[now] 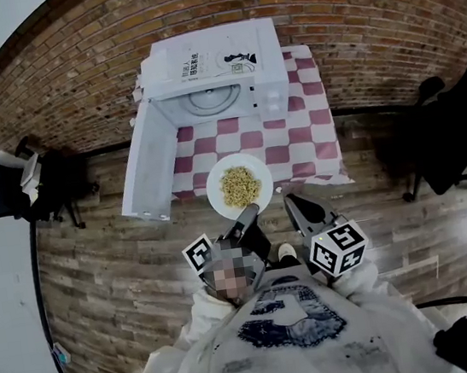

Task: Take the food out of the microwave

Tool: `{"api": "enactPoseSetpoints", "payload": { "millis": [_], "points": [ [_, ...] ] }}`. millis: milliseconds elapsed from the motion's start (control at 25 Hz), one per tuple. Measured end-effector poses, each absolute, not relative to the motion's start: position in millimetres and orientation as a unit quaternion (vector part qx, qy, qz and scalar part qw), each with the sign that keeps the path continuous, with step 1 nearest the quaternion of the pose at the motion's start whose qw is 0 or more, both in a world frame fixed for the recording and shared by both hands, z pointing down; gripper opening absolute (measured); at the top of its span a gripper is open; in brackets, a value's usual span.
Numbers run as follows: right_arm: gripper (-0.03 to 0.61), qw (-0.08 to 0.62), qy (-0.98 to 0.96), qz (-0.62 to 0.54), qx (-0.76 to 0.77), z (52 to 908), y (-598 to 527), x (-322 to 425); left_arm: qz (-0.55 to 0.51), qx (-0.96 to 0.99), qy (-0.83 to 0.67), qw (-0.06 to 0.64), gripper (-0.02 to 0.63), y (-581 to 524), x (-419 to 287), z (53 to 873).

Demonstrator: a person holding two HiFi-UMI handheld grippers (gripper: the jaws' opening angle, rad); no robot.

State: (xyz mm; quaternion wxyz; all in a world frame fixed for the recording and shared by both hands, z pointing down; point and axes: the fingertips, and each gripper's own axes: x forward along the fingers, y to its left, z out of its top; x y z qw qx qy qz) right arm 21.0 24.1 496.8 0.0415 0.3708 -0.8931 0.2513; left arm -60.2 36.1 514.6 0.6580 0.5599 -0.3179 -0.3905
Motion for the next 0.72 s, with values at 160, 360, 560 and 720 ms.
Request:
{"api": "enactPoseSetpoints", "payload": {
  "millis": [160,360,560,720],
  "points": [
    [0.012,0.045,-0.893,0.246,0.374,495.5,27.5,10.6,-0.39,0.559,-0.315,0.661,0.02,42.9,-68.9,510.2],
    [0.012,0.049,-0.894,0.241,0.375,493.6,31.0,2.5,-0.394,0.561,-0.314,0.657,0.02,46.7,-78.6,504.1],
    [0.012,0.051,-0.895,0.237,0.374,494.0,30.6,-0.6,-0.399,0.56,-0.311,0.657,0.02,47.0,-80.4,501.7],
    [0.012,0.051,-0.896,0.236,0.374,494.2,29.6,-0.7,-0.399,0.559,-0.31,0.658,0.02,46.4,-80.1,502.5]
  ]
}}
